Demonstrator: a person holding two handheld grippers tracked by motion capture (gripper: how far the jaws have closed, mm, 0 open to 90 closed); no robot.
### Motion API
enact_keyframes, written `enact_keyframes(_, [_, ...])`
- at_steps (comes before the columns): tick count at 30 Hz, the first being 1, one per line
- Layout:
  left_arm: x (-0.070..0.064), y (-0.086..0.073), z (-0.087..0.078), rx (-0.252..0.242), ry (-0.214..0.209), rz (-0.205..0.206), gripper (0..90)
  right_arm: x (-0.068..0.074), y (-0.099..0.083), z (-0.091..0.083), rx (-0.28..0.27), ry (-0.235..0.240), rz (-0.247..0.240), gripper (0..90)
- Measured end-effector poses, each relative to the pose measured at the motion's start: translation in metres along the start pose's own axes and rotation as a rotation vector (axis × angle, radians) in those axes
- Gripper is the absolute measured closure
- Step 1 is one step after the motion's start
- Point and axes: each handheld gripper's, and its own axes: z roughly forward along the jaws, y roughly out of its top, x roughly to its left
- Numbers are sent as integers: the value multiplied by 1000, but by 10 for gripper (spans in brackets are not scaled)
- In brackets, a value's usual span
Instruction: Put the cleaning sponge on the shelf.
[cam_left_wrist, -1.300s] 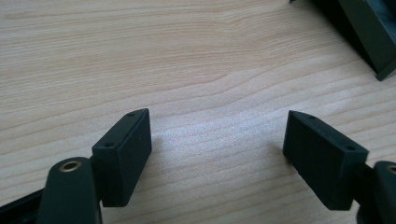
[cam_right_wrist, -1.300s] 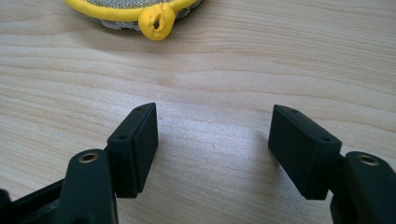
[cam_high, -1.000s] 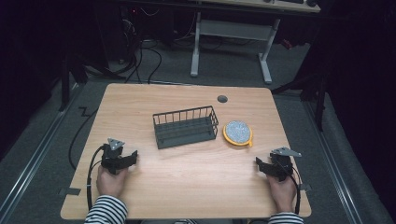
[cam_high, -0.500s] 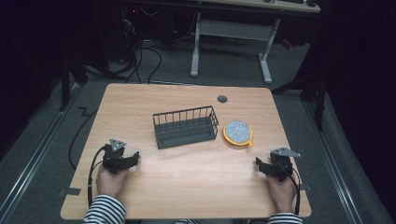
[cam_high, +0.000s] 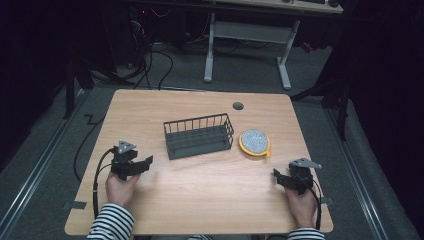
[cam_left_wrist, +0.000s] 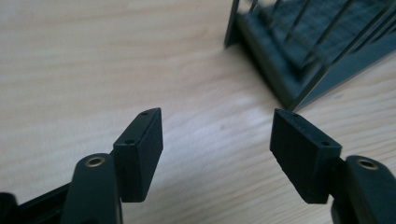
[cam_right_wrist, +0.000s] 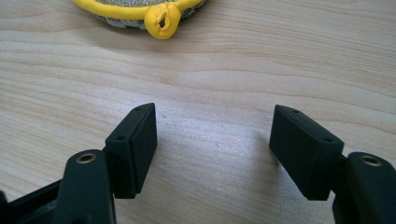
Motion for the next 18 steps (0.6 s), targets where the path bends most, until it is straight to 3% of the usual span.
enact_keyframes(2, [-1,15,-6,-24,-16,-7,361,0,0,0,0,1,2,322])
enact_keyframes(9, [-4,41,-14,-60,-49,-32,354,0,0,0,1,4,5,322])
enact_keyframes(18, [-9,66,-8,-72,-70,-37,342,-1,0,0,3,8,11,322])
